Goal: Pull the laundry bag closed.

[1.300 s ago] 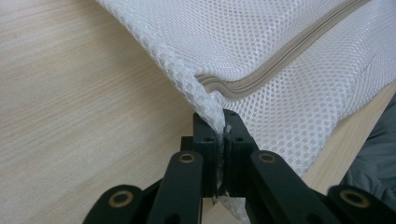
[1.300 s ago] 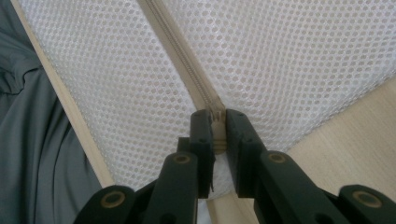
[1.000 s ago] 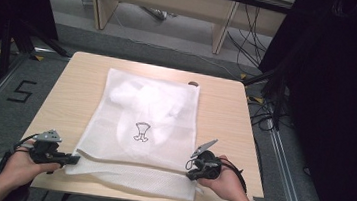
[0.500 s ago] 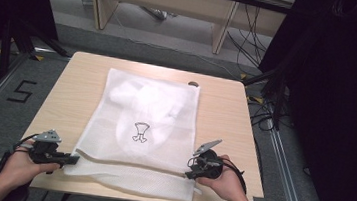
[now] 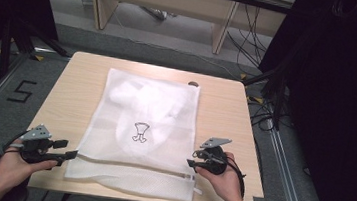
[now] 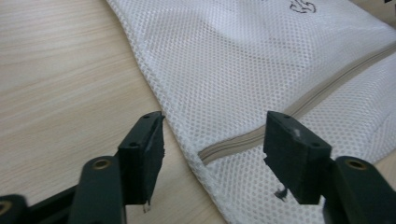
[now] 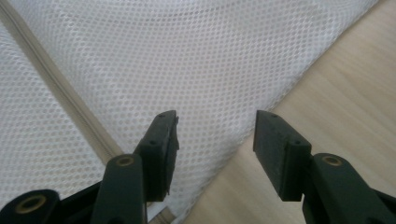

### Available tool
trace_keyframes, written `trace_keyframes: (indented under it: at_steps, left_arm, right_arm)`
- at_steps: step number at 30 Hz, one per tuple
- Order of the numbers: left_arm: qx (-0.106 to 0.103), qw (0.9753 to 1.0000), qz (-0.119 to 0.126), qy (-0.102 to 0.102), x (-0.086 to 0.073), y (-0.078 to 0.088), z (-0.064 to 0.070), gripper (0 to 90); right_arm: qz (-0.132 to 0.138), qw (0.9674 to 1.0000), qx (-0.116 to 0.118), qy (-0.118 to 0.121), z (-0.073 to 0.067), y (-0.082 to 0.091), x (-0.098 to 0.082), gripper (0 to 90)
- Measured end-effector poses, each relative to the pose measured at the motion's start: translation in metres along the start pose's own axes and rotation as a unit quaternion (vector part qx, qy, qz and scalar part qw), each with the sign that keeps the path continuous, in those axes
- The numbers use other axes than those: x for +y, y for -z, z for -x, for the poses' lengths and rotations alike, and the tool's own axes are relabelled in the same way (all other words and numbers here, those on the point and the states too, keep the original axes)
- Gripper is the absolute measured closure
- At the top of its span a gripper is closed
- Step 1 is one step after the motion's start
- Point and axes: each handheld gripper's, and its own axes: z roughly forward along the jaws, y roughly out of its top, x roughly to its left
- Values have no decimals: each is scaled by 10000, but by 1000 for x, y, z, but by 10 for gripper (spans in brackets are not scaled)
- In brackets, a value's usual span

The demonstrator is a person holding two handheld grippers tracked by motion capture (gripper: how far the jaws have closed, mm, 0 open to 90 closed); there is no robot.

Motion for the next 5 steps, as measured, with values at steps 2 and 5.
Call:
trace_keyframes:
  at_steps: [2,5]
  left_arm:
    - [5,10000,-12,7,0,0,0,349]
    - [-53,10000,-19,9,1,-1,1,348]
  right_arm:
    - [105,9999,-22,70,2,2,1,499]
    - [175,9997,-139,-67,4,4,0,484]
